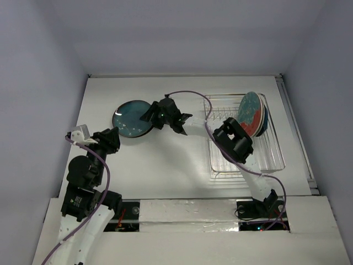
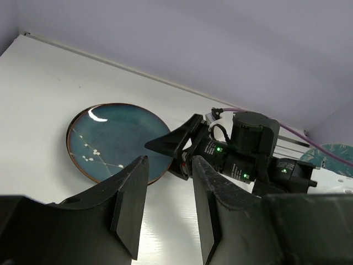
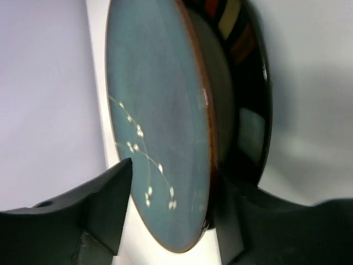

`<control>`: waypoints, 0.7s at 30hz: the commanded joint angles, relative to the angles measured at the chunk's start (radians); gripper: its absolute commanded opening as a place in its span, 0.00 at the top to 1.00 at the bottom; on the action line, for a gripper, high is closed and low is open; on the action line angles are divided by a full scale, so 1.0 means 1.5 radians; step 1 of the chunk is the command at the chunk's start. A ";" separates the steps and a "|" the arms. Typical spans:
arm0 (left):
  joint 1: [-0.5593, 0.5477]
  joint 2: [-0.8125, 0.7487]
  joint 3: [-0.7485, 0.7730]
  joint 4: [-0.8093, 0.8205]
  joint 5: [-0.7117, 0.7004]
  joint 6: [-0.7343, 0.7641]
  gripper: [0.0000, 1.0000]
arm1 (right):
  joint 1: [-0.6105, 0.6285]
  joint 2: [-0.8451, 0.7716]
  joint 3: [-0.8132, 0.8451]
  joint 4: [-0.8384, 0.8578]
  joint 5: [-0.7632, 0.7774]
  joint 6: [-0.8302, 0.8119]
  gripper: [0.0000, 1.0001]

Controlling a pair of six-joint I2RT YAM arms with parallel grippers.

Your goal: Unload the plates from the dish rack

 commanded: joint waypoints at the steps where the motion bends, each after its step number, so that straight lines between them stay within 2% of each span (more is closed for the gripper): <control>1: -0.004 0.003 0.004 0.026 0.002 0.002 0.65 | 0.022 -0.051 0.035 0.009 0.025 -0.035 0.35; 4: -0.004 0.000 0.004 0.027 0.002 0.001 0.65 | 0.022 -0.088 0.020 -0.060 0.059 -0.093 0.21; 9: -0.004 -0.004 0.004 0.027 0.002 0.002 0.66 | 0.028 -0.130 0.012 -0.192 0.142 -0.179 0.08; 14: -0.004 -0.007 0.004 0.026 0.002 0.003 0.65 | 0.028 -0.173 -0.056 -0.222 0.184 -0.214 0.05; 17: -0.004 -0.008 0.004 0.026 0.002 0.002 0.65 | 0.034 -0.222 -0.115 -0.210 0.213 -0.228 0.07; 19: -0.004 -0.009 0.004 0.026 0.002 0.003 0.65 | 0.034 -0.270 -0.133 -0.211 0.227 -0.246 0.17; 21: -0.004 -0.009 0.004 0.025 0.002 0.002 0.65 | 0.034 -0.316 -0.175 -0.224 0.256 -0.277 0.32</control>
